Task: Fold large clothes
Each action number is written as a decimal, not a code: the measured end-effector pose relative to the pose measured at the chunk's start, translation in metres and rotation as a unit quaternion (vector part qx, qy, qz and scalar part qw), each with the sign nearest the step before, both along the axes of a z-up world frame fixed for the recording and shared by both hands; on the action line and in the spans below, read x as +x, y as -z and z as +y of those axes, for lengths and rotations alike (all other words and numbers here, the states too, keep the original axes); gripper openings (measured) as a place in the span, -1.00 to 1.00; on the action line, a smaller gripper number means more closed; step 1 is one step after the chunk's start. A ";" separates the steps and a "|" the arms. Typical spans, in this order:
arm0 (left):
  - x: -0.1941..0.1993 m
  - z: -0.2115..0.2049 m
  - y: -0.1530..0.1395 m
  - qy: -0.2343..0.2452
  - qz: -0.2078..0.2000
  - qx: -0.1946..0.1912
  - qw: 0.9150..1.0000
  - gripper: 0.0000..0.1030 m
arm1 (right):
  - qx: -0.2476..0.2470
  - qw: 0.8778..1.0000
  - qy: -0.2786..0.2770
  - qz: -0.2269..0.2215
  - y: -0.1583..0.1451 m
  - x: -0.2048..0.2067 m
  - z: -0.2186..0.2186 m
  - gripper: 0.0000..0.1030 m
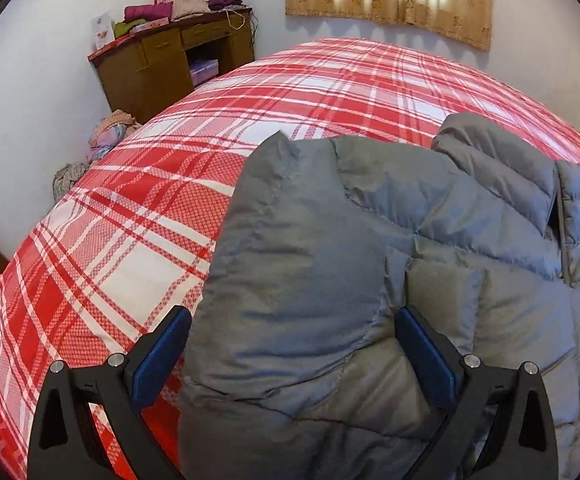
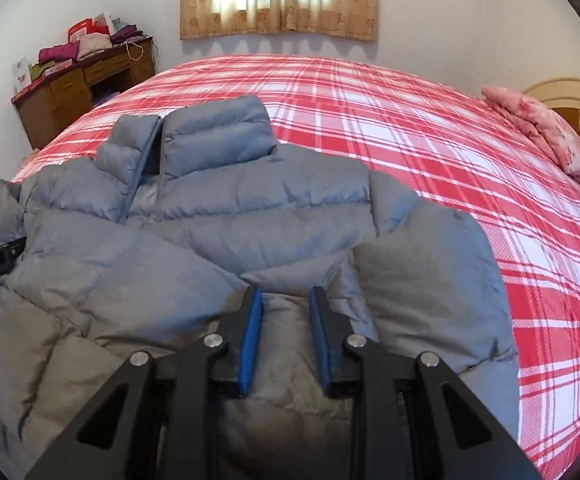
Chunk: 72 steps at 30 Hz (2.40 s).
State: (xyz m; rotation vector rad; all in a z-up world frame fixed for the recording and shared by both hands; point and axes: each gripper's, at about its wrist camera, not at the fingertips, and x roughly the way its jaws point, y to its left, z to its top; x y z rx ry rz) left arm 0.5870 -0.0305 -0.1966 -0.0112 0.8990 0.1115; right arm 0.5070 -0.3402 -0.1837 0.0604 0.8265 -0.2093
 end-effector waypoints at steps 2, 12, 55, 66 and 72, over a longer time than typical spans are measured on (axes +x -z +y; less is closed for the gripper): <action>0.000 0.001 0.001 -0.005 -0.001 -0.003 1.000 0.98 | 0.005 1.000 -0.001 0.001 0.003 0.001 -0.001 -0.48; 0.003 -0.005 0.006 -0.003 -0.002 0.007 1.000 0.98 | 0.003 1.000 0.000 0.004 0.006 0.001 0.002 -0.48; 0.085 -0.018 -0.012 0.009 -0.002 0.035 0.999 0.98 | 0.103 0.990 0.033 0.091 -0.037 0.196 -0.036 0.62; 0.105 -0.029 -0.086 0.017 -0.077 -0.029 0.996 0.98 | 0.119 0.991 -0.036 0.058 -0.046 0.135 -0.046 -0.81; 0.136 -0.095 -0.099 0.084 -0.051 0.002 0.995 0.98 | 0.117 0.991 -0.053 0.036 -0.052 0.114 -0.043 -0.82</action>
